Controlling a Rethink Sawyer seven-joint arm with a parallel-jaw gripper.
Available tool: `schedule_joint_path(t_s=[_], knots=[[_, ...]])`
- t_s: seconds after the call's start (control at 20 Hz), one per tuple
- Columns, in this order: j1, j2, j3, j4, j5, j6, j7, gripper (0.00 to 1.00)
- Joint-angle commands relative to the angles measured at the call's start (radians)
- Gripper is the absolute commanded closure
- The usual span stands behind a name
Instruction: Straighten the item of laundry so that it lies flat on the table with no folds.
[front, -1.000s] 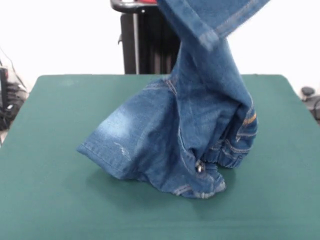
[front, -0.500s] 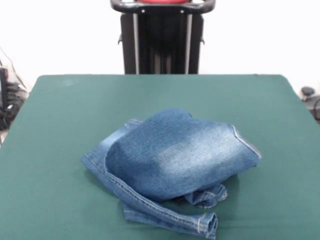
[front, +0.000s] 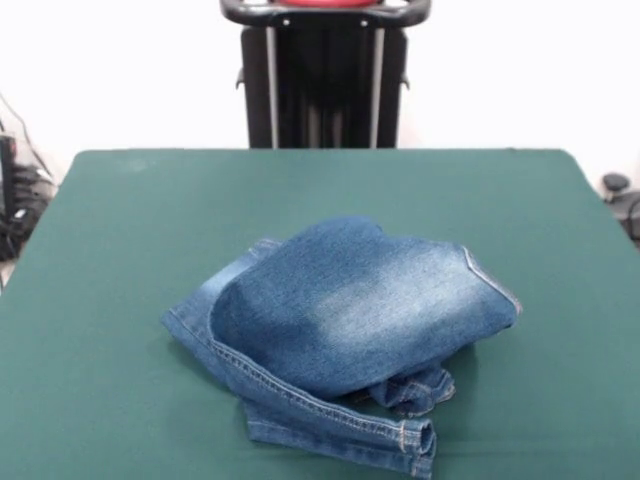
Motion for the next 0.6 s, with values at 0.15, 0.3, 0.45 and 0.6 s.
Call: schedule_joint_path(t_s=[0.15, 0.3, 0.45, 0.6], knots=[[0.065, -0.102, 0.024, 0.501, 0.058, -0.327, 0.175, 0.0], [0.083, -0.14, 0.01, 0.576, 0.056, -0.412, 0.165, 0.0], [0.099, -0.169, 0.003, 0.628, 0.057, -0.463, 0.171, 0.0], [0.108, -0.177, 0.005, 0.645, 0.054, -0.491, 0.177, 0.0]])
